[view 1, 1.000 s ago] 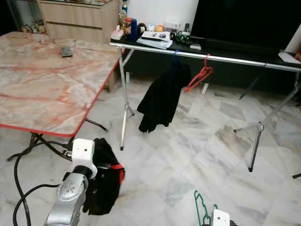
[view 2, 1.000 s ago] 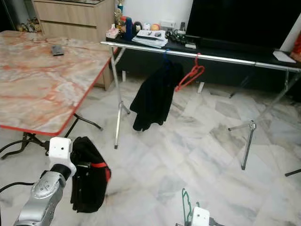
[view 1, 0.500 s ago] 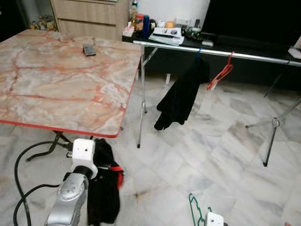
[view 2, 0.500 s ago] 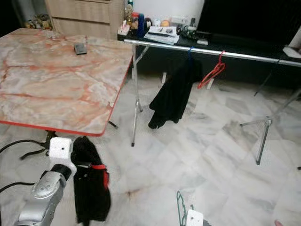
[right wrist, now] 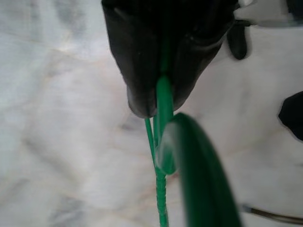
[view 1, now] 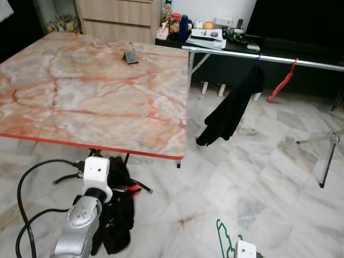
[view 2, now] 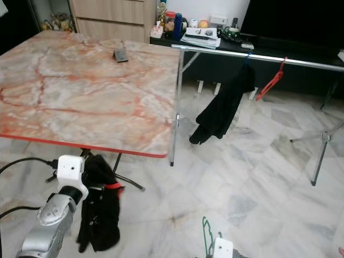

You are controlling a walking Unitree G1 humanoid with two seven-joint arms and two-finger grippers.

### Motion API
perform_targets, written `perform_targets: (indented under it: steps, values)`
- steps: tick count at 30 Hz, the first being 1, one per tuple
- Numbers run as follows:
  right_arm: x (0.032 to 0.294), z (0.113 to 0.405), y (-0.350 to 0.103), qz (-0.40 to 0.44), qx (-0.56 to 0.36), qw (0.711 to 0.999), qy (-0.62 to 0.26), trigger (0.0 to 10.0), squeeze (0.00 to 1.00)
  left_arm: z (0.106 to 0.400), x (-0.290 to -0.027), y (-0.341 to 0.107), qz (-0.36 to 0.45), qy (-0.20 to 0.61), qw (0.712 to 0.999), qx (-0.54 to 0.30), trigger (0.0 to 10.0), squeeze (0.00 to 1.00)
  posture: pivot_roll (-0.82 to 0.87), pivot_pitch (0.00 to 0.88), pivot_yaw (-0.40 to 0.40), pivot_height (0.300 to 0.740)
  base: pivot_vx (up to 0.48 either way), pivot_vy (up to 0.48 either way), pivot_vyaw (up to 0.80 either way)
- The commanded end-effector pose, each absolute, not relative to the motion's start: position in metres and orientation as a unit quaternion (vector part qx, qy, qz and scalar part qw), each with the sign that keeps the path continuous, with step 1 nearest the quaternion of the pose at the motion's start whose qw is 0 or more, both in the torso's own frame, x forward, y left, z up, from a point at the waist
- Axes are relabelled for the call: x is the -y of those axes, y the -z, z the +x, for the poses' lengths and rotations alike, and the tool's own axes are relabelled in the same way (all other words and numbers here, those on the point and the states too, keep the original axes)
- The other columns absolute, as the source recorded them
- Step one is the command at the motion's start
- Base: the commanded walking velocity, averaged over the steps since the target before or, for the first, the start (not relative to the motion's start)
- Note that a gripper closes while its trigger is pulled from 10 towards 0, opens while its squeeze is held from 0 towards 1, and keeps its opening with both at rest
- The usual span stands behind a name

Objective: Hang hanger

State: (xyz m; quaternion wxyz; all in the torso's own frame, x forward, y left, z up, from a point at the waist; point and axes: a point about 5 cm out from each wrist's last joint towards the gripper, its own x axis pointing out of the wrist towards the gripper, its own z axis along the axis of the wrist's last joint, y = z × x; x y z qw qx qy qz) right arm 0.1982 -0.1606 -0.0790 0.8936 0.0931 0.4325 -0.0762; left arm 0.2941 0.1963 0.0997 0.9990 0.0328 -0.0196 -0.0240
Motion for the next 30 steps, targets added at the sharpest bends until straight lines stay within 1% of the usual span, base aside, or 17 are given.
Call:
perform_targets:
  steps: [1,24,30]
  values:
    - [0.1594,0.1952,0.0808,0.099,-0.439,0.890,0.078,10.0,0.00,0.2955,-0.1906,-0.1065,0.034,0.036,0.998,0.039,10.0,0.00,0.08,0.100,-0.063,0.740,0.000,0.000,0.00]
    - [0.1601,0.1988,0.0788,0.085,-0.433,0.895,0.061,10.0,0.00,0.2961,-0.1923,-0.1116,0.028,0.033,0.998,0.048,10.0,0.00,0.08,0.102,-0.065,0.740,0.000,0.000,0.00]
    - [0.1611,0.2005,0.0777,0.083,-0.429,0.898,0.058,10.0,0.00,0.2959,-0.1920,-0.1113,0.028,0.033,0.998,0.047,10.0,0.00,0.08,0.101,-0.066,0.740,0.000,0.000,0.69]
